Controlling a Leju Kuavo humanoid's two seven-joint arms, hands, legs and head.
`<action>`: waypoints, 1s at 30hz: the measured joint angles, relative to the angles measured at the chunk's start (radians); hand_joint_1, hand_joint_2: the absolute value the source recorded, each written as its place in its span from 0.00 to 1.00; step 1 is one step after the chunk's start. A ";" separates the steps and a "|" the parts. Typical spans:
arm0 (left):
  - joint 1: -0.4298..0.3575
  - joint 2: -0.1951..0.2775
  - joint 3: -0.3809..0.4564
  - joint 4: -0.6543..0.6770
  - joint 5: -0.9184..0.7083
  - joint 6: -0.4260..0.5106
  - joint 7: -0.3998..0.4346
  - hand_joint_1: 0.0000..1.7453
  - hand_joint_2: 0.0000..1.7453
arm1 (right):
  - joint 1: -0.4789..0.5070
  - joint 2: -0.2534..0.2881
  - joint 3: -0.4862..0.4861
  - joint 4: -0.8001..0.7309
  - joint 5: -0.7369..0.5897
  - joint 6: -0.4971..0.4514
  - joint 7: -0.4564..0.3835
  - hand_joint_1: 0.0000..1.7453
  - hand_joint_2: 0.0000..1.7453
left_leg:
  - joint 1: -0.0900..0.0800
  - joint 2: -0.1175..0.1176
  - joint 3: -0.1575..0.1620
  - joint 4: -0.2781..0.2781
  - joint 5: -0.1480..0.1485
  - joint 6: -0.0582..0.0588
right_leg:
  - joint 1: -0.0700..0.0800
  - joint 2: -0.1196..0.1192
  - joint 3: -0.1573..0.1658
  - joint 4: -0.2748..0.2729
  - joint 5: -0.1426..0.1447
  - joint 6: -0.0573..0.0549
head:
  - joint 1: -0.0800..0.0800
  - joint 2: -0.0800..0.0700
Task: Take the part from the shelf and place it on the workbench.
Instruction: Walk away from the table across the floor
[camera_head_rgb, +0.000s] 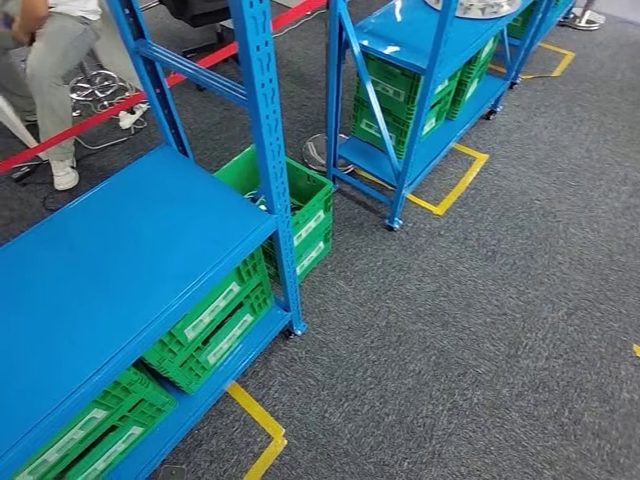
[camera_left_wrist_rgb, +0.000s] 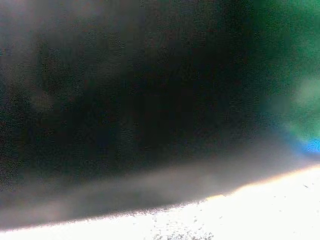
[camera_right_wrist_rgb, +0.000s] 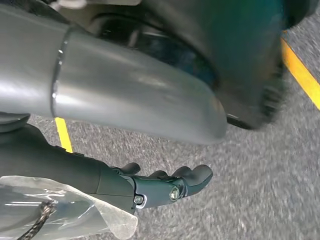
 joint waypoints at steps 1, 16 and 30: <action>0.001 0.000 0.000 0.000 0.000 -0.001 0.000 0.00 0.00 | 0.001 0.000 0.000 0.000 0.000 0.000 0.000 0.00 0.00 | 0.000 -0.013 0.000 0.000 0.000 0.000 | -0.001 0.004 -0.023 0.041 -0.006 0.002 | 0.000 0.000; 0.000 0.000 0.000 0.000 0.000 -0.003 0.001 0.00 0.00 | 0.006 0.002 0.000 0.000 0.002 0.000 0.000 0.00 0.00 | 0.009 0.004 -0.137 0.290 -0.143 -0.063 | -0.006 -0.019 0.086 -0.247 0.159 -0.038 | -0.010 0.000; -0.002 0.001 0.002 0.000 -0.002 -0.007 0.005 0.00 0.00 | 0.002 0.004 0.000 0.000 0.005 0.000 -0.004 0.00 0.00 | -0.004 0.017 0.005 -0.007 0.007 0.004 | -0.002 -0.004 0.010 -0.050 0.024 -0.004 | -0.005 0.000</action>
